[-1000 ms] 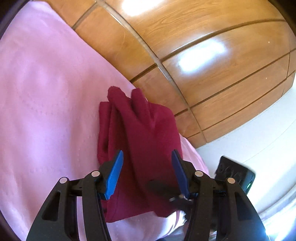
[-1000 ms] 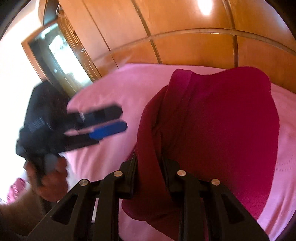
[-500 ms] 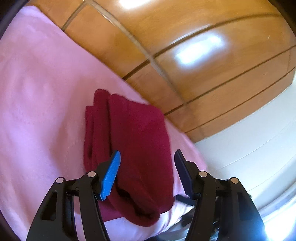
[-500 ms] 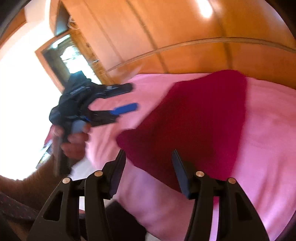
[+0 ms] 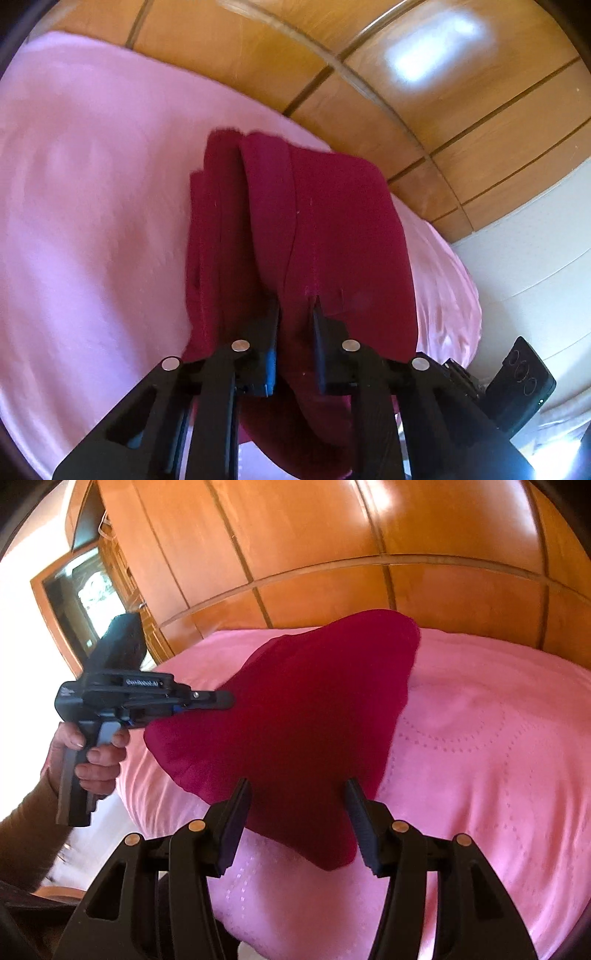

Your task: Fold small clothes

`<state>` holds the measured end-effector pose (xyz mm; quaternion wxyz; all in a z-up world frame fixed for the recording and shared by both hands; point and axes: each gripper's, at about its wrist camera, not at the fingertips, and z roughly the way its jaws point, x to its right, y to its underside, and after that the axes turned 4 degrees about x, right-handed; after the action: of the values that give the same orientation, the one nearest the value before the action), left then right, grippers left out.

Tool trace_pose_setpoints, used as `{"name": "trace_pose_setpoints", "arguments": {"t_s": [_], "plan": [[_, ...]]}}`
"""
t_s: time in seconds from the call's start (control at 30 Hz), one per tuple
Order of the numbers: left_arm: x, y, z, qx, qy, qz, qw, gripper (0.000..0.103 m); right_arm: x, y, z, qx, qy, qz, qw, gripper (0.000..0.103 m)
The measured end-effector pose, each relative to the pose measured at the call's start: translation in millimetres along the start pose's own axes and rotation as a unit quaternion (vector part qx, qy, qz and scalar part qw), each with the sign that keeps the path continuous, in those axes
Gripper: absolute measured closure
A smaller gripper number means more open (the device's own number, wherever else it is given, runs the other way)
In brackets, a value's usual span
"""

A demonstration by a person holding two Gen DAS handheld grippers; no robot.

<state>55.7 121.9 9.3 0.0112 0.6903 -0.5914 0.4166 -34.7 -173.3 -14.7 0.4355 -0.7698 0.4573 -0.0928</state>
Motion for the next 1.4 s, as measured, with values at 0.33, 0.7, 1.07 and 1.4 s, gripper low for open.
{"name": "trace_pose_setpoints", "arguments": {"t_s": [0.33, 0.7, 1.07, 1.4], "plan": [[-13.4, 30.2, -0.7, 0.04, -0.119, 0.055, 0.9906, 0.085, -28.4, 19.4, 48.0, -0.05, 0.012, -0.044, 0.998, 0.049], [4.3, 31.2, -6.7, 0.073, -0.182, 0.089, 0.9766, 0.053, 6.6, -60.3, 23.5, 0.006, -0.018, 0.011, 1.0, 0.035], [-4.5, 33.4, 2.3, 0.065, -0.172, 0.096, 0.9784, 0.053, 55.7, -135.0, 149.2, -0.088, 0.042, 0.036, 0.995, 0.036], [-2.1, 35.0, 2.1, 0.071, -0.168, 0.101, 0.9781, 0.053, 64.8, -127.7, 136.5, -0.056, 0.041, 0.049, 0.996, 0.012]]}}
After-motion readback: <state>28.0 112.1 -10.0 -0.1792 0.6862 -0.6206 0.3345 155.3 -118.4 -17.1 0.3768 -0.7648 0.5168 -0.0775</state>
